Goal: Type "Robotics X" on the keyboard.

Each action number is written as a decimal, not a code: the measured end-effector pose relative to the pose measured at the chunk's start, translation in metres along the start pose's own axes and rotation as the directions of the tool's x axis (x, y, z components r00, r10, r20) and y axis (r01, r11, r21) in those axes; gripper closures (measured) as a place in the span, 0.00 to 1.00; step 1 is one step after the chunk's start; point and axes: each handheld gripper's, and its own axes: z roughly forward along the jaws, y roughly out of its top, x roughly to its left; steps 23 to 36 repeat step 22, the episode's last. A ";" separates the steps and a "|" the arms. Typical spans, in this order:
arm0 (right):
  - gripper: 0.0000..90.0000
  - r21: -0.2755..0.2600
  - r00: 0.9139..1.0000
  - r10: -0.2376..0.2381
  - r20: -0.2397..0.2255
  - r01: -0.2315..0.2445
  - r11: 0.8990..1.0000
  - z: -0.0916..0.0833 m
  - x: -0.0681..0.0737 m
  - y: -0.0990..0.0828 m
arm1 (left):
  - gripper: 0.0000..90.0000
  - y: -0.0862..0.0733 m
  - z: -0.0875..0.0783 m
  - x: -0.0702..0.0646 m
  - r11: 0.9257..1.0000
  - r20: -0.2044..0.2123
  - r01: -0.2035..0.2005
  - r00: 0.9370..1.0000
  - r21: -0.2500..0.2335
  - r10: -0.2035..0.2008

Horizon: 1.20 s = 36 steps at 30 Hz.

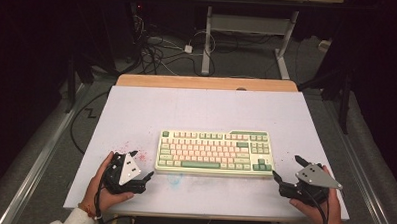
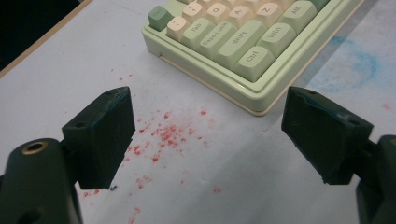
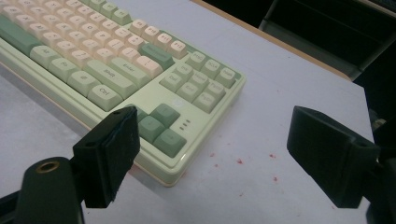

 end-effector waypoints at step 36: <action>0.20 0.021 1.000 0.002 -0.005 -0.002 1.000 0.005 -0.001 -0.003 | 0.18 0.001 0.005 0.001 1.000 0.010 0.007 1.000 0.013 -0.007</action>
